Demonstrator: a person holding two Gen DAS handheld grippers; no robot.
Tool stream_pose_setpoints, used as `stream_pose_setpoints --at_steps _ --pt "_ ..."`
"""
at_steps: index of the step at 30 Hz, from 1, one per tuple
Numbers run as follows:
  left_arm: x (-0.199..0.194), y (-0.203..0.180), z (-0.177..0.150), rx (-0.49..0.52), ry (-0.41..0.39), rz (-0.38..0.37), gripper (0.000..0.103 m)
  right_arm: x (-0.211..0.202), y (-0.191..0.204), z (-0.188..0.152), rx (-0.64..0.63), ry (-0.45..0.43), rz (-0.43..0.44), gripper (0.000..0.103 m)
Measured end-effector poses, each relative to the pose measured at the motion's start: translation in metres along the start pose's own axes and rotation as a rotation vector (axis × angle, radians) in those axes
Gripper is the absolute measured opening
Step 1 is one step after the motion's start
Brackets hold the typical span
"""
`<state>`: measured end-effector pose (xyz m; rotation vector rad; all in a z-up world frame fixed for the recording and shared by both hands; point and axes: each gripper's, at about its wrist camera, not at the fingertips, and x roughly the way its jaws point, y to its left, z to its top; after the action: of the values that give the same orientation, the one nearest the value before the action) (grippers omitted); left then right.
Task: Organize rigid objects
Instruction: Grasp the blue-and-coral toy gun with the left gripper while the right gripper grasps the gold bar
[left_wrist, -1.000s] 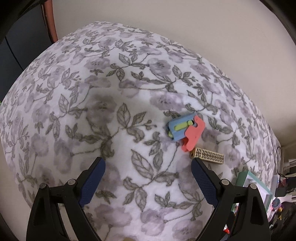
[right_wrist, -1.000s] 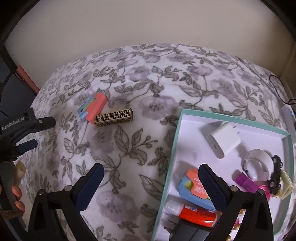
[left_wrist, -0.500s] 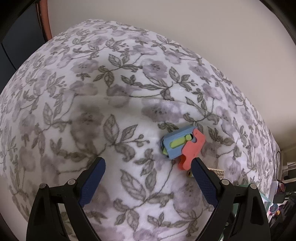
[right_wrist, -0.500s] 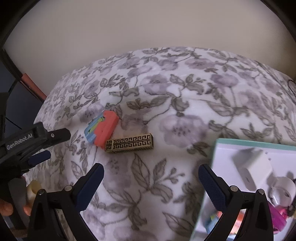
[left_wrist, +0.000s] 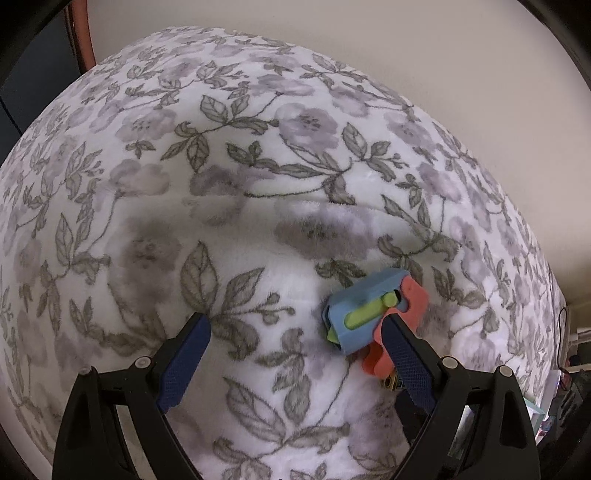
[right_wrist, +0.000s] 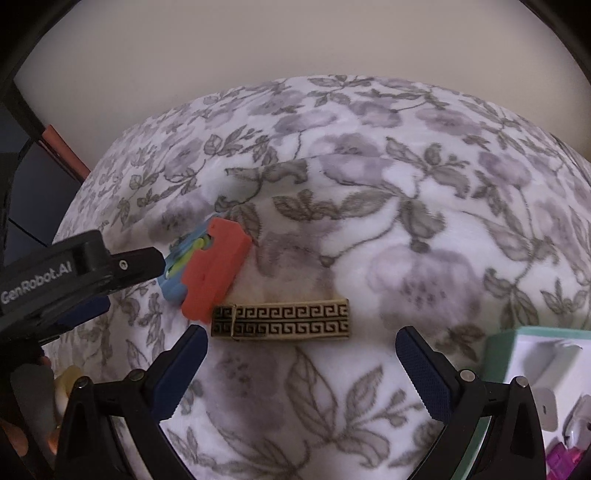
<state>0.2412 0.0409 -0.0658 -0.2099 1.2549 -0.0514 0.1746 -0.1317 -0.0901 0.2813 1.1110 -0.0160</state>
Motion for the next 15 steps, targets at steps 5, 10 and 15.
stream_pose_setpoints --at_steps 5,10,15 --pt "0.0 -0.006 0.004 0.012 -0.029 -0.034 0.094 0.006 0.008 0.005 -0.025 -0.009 -0.032 0.103" --pt "0.004 -0.016 0.005 0.043 -0.028 -0.062 0.094 0.008 0.013 0.004 -0.055 -0.02 -0.068 0.101" --pt "0.01 -0.02 0.004 0.05 -0.02 -0.087 0.094 0.006 0.009 0.004 -0.06 -0.03 -0.068 0.095"
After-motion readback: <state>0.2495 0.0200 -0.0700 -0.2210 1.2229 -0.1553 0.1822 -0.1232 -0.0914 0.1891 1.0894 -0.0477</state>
